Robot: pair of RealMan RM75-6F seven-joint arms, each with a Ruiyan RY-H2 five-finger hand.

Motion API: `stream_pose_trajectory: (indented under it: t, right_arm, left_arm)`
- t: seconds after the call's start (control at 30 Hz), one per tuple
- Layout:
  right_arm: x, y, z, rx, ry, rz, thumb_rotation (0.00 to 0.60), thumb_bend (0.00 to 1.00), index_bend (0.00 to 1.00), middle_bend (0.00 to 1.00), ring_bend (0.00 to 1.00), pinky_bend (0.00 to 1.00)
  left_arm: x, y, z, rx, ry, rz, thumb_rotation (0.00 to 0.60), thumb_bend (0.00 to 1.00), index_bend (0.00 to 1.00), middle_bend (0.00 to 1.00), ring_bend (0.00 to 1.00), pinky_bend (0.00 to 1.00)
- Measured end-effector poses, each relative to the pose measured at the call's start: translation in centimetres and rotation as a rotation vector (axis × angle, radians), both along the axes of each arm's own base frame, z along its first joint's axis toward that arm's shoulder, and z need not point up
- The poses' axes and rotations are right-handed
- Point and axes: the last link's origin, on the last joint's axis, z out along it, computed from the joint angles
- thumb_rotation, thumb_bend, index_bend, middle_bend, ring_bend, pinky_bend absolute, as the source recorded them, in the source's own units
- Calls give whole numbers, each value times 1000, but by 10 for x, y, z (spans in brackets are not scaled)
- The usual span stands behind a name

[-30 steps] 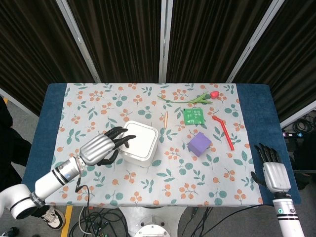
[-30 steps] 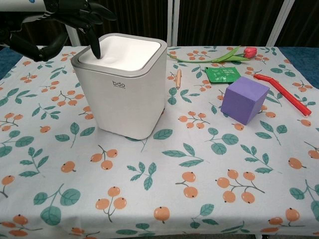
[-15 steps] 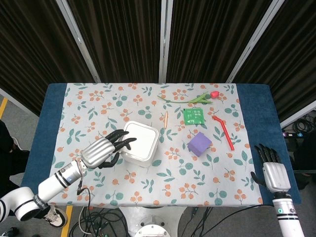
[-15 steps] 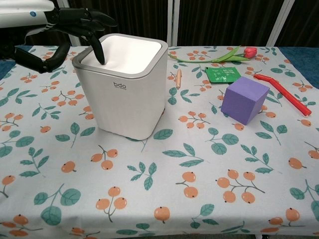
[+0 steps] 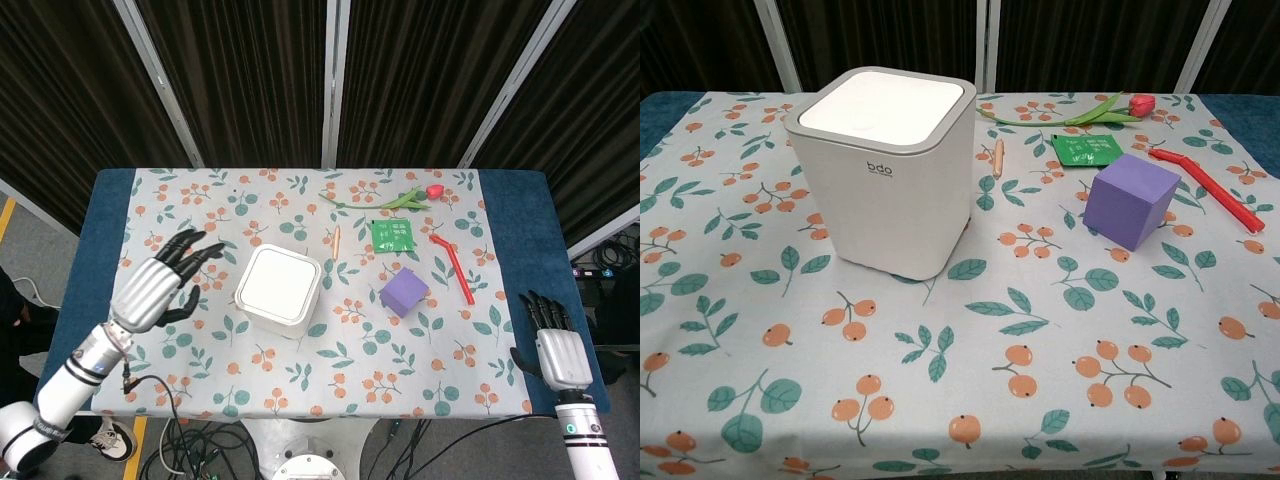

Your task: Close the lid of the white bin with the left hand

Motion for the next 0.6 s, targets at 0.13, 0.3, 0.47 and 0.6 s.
stream_pose_trajectory:
  t: [0.13, 0.3, 0.47, 0.6]
  right_arm:
    - [1, 0, 1, -4, 1, 1, 600, 220, 0, 0, 0, 0]
    - [5, 1, 1, -7, 2, 13, 600, 221, 0, 0, 0, 0]
    - [9, 2, 1, -3, 1, 42, 600, 213, 0, 0, 0, 0]
    - [14, 5, 0, 10, 2, 72, 600, 209, 0, 0, 0, 0]
  left_arm:
    - [-42, -29, 8, 99, 23, 145, 600, 652, 47, 155, 0, 0]
    - [-91, -71, 8, 227, 122, 286, 600, 643, 47, 138, 0, 0]
    - [-124, -103, 1, 313, 194, 375, 600, 640, 47, 112, 0, 0]
    - [-141, -116, -3, 331, 231, 406, 600, 604, 47, 99, 0, 0]
